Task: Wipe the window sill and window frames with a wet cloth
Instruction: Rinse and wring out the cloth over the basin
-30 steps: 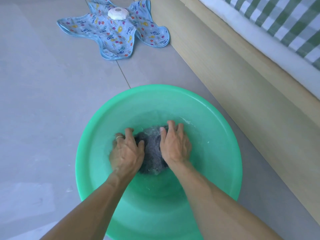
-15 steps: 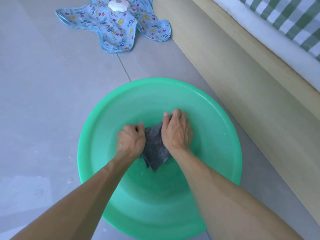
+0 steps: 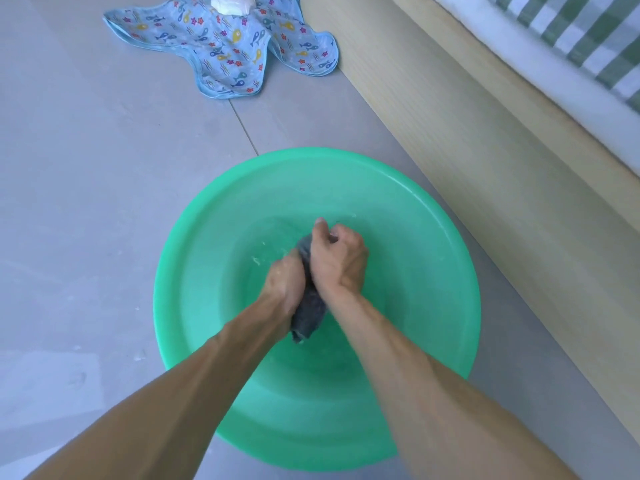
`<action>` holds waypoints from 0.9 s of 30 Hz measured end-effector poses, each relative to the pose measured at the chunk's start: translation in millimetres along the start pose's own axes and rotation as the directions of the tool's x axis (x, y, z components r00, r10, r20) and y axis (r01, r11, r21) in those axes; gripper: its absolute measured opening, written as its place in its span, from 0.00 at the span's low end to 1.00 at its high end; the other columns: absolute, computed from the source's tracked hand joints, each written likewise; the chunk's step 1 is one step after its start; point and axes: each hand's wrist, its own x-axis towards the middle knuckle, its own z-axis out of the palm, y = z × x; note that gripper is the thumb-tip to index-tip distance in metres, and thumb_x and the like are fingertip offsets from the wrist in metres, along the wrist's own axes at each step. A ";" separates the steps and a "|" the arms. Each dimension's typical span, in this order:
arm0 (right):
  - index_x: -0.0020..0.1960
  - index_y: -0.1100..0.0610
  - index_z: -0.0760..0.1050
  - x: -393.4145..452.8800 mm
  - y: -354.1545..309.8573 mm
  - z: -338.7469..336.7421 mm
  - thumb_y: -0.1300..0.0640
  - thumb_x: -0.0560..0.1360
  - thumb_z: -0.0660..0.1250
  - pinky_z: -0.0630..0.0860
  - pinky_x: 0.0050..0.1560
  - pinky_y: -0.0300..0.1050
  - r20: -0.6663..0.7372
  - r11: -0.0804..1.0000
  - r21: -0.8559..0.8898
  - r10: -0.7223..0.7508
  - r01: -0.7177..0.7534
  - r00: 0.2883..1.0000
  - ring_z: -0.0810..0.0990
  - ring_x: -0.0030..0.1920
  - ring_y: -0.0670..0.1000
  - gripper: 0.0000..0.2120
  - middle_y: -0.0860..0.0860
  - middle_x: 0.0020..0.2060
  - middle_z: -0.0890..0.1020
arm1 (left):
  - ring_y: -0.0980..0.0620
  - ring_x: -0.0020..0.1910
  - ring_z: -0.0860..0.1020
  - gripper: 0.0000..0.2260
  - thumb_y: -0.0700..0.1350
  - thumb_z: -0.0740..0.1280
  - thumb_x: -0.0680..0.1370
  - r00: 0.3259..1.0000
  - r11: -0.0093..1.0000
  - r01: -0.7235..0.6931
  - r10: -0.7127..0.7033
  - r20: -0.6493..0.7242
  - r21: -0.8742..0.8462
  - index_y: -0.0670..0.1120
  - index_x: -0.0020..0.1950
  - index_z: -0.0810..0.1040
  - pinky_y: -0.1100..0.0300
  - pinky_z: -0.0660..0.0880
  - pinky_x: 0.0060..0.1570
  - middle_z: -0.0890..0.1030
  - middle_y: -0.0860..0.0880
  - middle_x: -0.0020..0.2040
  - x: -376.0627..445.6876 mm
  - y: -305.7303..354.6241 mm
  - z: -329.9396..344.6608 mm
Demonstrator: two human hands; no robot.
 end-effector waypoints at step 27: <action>0.66 0.48 0.68 -6.2 -11.9 -81.7 0.65 0.70 0.63 0.77 0.58 0.52 0.674 0.992 0.123 -0.114 0.041 0.730 0.79 0.50 0.56 0.26 0.55 0.53 0.79 | 0.51 0.22 0.64 0.10 0.32 0.74 0.65 0.905 0.926 -0.300 0.201 0.376 0.228 0.45 0.39 0.78 0.66 0.59 0.24 0.71 0.46 0.25 -22.0 11.2 -40.9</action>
